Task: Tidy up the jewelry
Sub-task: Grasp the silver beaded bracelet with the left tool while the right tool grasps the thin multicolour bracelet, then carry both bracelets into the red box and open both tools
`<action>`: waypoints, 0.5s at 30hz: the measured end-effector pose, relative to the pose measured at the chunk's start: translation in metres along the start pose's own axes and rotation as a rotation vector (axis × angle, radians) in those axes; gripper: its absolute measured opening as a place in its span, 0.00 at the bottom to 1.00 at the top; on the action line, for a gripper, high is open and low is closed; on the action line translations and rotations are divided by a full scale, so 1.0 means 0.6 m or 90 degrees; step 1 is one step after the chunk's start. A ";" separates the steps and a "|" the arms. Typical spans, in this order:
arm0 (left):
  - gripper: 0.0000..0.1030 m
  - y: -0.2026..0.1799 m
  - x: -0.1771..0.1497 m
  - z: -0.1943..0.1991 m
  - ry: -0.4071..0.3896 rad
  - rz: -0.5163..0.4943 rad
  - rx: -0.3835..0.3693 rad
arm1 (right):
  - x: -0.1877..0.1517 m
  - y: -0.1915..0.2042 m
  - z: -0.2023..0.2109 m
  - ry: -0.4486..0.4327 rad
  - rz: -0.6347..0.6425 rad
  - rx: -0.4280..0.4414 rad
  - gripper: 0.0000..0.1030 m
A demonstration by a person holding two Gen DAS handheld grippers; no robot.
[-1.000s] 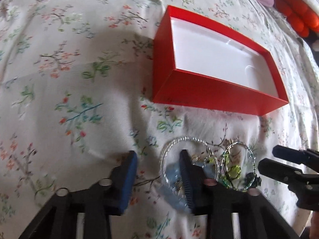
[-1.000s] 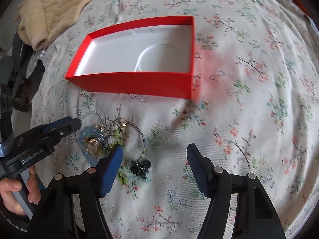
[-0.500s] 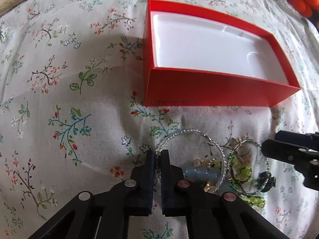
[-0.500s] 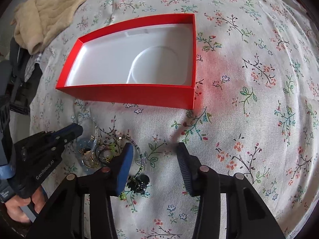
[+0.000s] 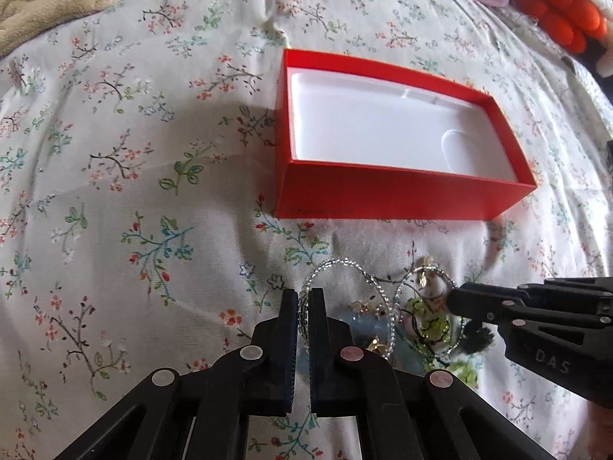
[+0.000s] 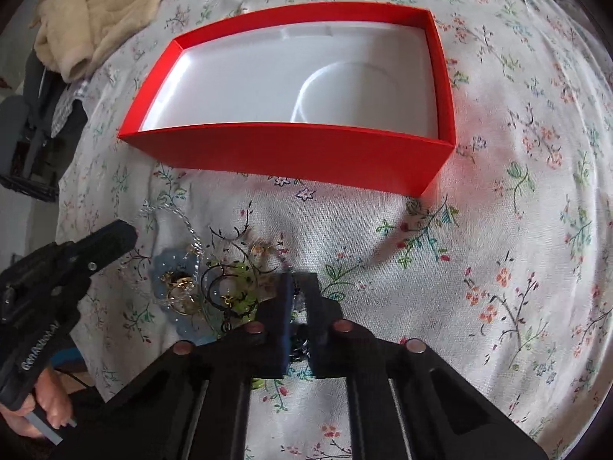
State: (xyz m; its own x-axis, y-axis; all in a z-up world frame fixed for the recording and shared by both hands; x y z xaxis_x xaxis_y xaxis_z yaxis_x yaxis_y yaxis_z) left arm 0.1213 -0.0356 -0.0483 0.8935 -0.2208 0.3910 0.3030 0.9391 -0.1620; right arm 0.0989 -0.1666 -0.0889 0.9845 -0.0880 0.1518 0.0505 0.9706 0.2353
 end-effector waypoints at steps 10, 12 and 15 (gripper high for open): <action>0.00 0.005 -0.001 0.039 -0.035 0.008 -0.011 | 0.000 0.013 0.046 -0.048 0.013 0.013 0.05; 0.00 0.003 0.002 0.047 -0.043 0.011 -0.016 | 0.002 0.016 0.061 -0.062 0.012 0.023 0.05; 0.00 -0.001 0.006 0.058 -0.054 0.013 -0.025 | 0.005 0.021 0.083 -0.082 0.011 0.036 0.05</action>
State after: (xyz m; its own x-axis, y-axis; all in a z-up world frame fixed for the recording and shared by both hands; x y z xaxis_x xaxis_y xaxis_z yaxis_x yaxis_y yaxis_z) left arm 0.1126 -0.0274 -0.0152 0.8688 -0.1766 0.4626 0.2986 0.9321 -0.2050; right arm 0.0940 -0.1660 -0.0375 0.9552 -0.1029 0.2774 0.0204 0.9583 0.2851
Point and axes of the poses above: each gripper's, at about its wrist camera, not at the fingertips, and z roughly against the way its jaws point, y to its left, x to its top, the point moved 5 cm from there along -z, roughly the way its jaws point, and after that the axes turned 1 degree about -x, right-handed, at the moved point
